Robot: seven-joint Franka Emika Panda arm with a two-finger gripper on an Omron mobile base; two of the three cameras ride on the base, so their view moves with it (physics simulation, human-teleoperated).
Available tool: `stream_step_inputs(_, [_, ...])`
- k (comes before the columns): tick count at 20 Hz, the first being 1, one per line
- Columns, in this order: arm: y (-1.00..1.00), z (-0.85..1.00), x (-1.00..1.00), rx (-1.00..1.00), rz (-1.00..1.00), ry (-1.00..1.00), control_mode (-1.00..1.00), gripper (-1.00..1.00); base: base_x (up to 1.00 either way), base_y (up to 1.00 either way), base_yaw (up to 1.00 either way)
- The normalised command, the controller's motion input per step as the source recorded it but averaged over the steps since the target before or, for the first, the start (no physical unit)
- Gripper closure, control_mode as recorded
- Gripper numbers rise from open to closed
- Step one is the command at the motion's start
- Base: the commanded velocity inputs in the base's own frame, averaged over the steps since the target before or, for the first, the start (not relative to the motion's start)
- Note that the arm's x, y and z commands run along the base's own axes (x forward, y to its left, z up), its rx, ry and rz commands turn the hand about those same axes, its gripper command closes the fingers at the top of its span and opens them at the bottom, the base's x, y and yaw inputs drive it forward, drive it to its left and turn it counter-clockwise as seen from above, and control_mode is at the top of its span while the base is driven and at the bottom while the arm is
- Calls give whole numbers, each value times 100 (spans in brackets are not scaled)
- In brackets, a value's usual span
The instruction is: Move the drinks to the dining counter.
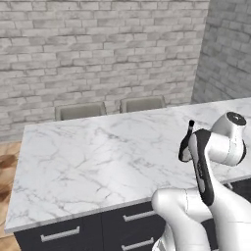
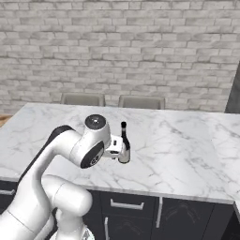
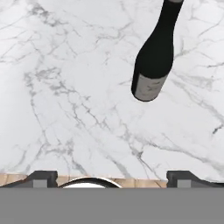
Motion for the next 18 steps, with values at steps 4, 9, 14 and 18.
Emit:
stream_step_inputs(4, [40,66,-57,-2,-5,0,-100,-100,0,0,0])
stream_step_inputs(9, [24,47,-80,0,-3,2,-100,-100,0,0,0])
stream_step_inputs(14, [2,7,-32,0,-2,-1,-100,-100,0,0,0])
stream_step_inputs(18, [0,0,0,0,0,0,-100,-100,0,0,0])
